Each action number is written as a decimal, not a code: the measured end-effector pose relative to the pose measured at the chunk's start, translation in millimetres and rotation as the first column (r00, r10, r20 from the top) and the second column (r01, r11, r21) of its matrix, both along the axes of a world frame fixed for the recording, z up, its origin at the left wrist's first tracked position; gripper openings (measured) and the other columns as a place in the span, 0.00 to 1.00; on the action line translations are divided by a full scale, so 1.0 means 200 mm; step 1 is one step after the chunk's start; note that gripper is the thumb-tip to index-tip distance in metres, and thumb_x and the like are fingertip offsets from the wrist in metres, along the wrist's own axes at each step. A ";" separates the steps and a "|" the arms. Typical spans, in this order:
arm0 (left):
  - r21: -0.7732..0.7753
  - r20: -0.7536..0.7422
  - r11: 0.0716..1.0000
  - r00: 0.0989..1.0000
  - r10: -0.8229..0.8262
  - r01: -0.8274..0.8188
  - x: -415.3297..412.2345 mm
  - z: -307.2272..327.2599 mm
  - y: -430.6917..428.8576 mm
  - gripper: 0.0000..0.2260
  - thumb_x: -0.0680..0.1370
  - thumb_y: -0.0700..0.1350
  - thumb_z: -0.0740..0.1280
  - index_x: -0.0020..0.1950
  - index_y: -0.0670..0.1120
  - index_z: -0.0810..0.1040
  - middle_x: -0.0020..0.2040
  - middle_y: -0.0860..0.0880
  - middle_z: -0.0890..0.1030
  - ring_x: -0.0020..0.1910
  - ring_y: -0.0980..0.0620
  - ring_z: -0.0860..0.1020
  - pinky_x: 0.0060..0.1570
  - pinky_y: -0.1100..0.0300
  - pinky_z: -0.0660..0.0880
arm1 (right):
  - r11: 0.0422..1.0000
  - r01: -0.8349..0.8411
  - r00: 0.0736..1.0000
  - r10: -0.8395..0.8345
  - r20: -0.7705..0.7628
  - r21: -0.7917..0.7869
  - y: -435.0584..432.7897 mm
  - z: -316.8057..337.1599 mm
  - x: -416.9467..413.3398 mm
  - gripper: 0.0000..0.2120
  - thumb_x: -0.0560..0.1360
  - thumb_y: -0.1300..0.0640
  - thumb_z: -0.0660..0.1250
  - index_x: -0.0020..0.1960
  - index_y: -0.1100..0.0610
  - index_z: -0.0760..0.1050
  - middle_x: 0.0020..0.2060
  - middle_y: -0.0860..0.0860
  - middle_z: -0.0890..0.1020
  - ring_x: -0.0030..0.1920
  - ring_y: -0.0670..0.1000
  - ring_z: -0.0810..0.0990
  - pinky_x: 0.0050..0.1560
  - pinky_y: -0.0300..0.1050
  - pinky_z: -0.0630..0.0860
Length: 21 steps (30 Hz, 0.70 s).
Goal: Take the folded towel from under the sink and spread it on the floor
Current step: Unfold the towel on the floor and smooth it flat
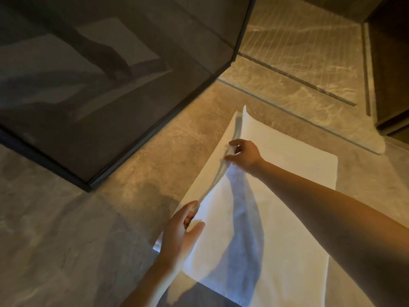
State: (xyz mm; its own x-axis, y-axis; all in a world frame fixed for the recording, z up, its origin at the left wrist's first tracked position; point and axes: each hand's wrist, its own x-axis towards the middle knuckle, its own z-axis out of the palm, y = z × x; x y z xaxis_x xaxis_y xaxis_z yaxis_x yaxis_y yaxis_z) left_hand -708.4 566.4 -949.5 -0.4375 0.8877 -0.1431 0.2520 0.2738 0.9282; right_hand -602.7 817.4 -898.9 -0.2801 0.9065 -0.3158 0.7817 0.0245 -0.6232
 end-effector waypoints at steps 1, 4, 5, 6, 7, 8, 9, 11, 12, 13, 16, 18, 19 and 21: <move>-0.006 0.016 1.000 1.000 0.020 -0.020 0.02 0.00 0.00 0.19 0.71 0.36 0.74 0.56 0.54 0.78 0.45 0.59 0.80 0.45 0.62 0.79 0.48 0.63 0.76 | 1.000 0.005 1.000 -0.005 0.007 0.010 -0.01 0.02 0.01 0.26 0.69 0.59 0.76 0.65 0.61 0.75 0.51 0.59 0.81 0.54 0.56 0.79 0.51 0.40 0.71; 0.054 -0.086 0.998 0.996 -0.013 0.018 0.07 0.04 -0.01 0.11 0.71 0.36 0.73 0.49 0.50 0.81 0.42 0.57 0.81 0.43 0.61 0.78 0.43 0.68 0.73 | 0.999 0.042 0.999 -0.042 -0.017 -0.009 -0.02 0.06 0.07 0.26 0.69 0.62 0.75 0.66 0.60 0.75 0.58 0.57 0.78 0.58 0.55 0.77 0.55 0.41 0.72; 0.064 -0.105 0.998 0.994 -0.012 0.019 0.08 0.05 -0.01 0.09 0.72 0.37 0.73 0.48 0.49 0.81 0.40 0.57 0.80 0.42 0.60 0.77 0.41 0.70 0.71 | 0.997 0.069 0.997 -0.070 -0.040 -0.032 -0.02 0.07 0.09 0.26 0.69 0.64 0.74 0.66 0.60 0.75 0.59 0.57 0.77 0.57 0.55 0.77 0.54 0.42 0.73; 0.070 -0.111 0.998 0.994 0.006 0.002 0.10 0.07 -0.01 0.07 0.72 0.39 0.73 0.45 0.50 0.81 0.38 0.57 0.80 0.41 0.59 0.77 0.40 0.71 0.70 | 0.994 0.093 0.993 -0.097 -0.069 -0.057 -0.03 0.08 0.11 0.25 0.69 0.65 0.73 0.66 0.59 0.75 0.60 0.57 0.77 0.55 0.55 0.78 0.52 0.43 0.75; 0.077 -0.104 0.996 0.994 0.041 -0.033 0.11 0.09 -0.01 0.05 0.71 0.42 0.73 0.42 0.51 0.81 0.36 0.56 0.79 0.39 0.58 0.77 0.38 0.70 0.69 | 0.990 0.113 0.988 -0.121 -0.098 -0.079 -0.03 0.08 0.14 0.24 0.69 0.66 0.72 0.65 0.59 0.76 0.60 0.57 0.77 0.52 0.54 0.78 0.50 0.43 0.75; 0.075 -0.093 0.995 0.993 0.065 -0.058 0.13 0.11 -0.01 0.04 0.71 0.44 0.72 0.39 0.53 0.80 0.34 0.55 0.78 0.37 0.57 0.77 0.36 0.70 0.68 | 0.986 0.134 0.981 -0.145 -0.127 -0.097 -0.03 0.09 0.17 0.24 0.69 0.66 0.72 0.65 0.59 0.77 0.59 0.57 0.77 0.49 0.54 0.78 0.48 0.43 0.75; 0.072 -0.094 0.996 0.993 0.068 -0.061 0.15 0.12 0.00 0.03 0.70 0.46 0.71 0.38 0.53 0.79 0.33 0.55 0.78 0.36 0.56 0.76 0.34 0.69 0.67 | 0.983 0.145 0.974 -0.162 -0.160 -0.112 -0.03 0.11 0.19 0.24 0.69 0.67 0.71 0.65 0.59 0.77 0.58 0.56 0.77 0.49 0.54 0.78 0.47 0.42 0.76; 0.090 -0.131 0.995 0.990 0.043 -0.031 0.19 0.15 0.02 0.02 0.71 0.46 0.71 0.40 0.53 0.80 0.35 0.56 0.79 0.37 0.56 0.76 0.34 0.70 0.67 | 0.984 0.131 0.965 -0.154 -0.214 -0.119 -0.02 0.13 0.24 0.26 0.68 0.68 0.71 0.66 0.58 0.76 0.59 0.55 0.76 0.54 0.55 0.79 0.54 0.46 0.78; 0.109 -0.142 0.994 0.989 0.027 -0.011 0.21 0.17 0.01 0.05 0.72 0.44 0.72 0.44 0.53 0.81 0.38 0.57 0.80 0.39 0.57 0.77 0.36 0.71 0.69 | 0.987 0.110 0.965 -0.134 -0.224 -0.116 -0.02 0.15 0.27 0.27 0.68 0.68 0.71 0.67 0.58 0.75 0.60 0.55 0.77 0.57 0.55 0.79 0.58 0.48 0.78; 0.139 -0.160 0.990 0.987 0.002 0.020 0.23 0.19 0.01 0.08 0.72 0.42 0.72 0.49 0.52 0.81 0.42 0.57 0.80 0.42 0.58 0.77 0.39 0.72 0.70 | 0.989 0.091 0.966 -0.115 -0.231 -0.113 -0.03 0.16 0.30 0.28 0.68 0.69 0.71 0.67 0.58 0.75 0.62 0.55 0.77 0.59 0.55 0.78 0.60 0.50 0.77; 0.208 -0.284 0.960 0.951 -0.122 0.186 0.28 0.23 -0.02 0.16 0.76 0.40 0.71 0.63 0.48 0.78 0.54 0.54 0.80 0.51 0.61 0.78 0.51 0.70 0.73 | 0.990 0.081 0.957 -0.111 -0.268 -0.119 -0.04 0.18 0.38 0.29 0.67 0.70 0.71 0.68 0.59 0.74 0.65 0.54 0.76 0.62 0.55 0.77 0.62 0.52 0.76; 0.207 -0.318 0.949 0.934 -0.165 0.239 0.29 0.25 -0.04 0.15 0.77 0.38 0.69 0.64 0.47 0.78 0.57 0.53 0.79 0.55 0.61 0.78 0.56 0.68 0.73 | 0.989 0.085 0.949 -0.118 -0.293 -0.122 -0.05 0.17 0.42 0.29 0.67 0.70 0.71 0.68 0.59 0.74 0.64 0.54 0.77 0.61 0.56 0.78 0.62 0.52 0.76; 0.210 -0.337 0.945 0.926 -0.170 0.250 0.30 0.25 -0.04 0.14 0.77 0.37 0.68 0.62 0.47 0.79 0.56 0.53 0.80 0.54 0.60 0.78 0.56 0.67 0.73 | 0.988 0.085 0.945 -0.120 -0.304 -0.125 -0.05 0.17 0.43 0.29 0.67 0.70 0.71 0.68 0.59 0.74 0.64 0.54 0.77 0.58 0.55 0.79 0.61 0.51 0.77; 0.223 -0.372 0.937 0.912 -0.172 0.268 0.31 0.25 -0.04 0.11 0.77 0.36 0.68 0.58 0.44 0.81 0.54 0.50 0.81 0.53 0.58 0.80 0.55 0.66 0.75 | 0.986 0.089 0.936 -0.131 -0.325 -0.142 -0.06 0.17 0.45 0.29 0.68 0.69 0.72 0.68 0.58 0.74 0.62 0.53 0.78 0.48 0.54 0.81 0.55 0.49 0.79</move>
State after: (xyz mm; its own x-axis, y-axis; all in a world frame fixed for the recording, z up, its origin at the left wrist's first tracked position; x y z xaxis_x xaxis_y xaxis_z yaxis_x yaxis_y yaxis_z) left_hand -645.7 557.8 -899.0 -0.2058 0.9507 0.2318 0.5912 -0.0680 0.8037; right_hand -511.8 806.3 -864.9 -0.2890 0.8977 -0.3326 0.5228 -0.1430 -0.8404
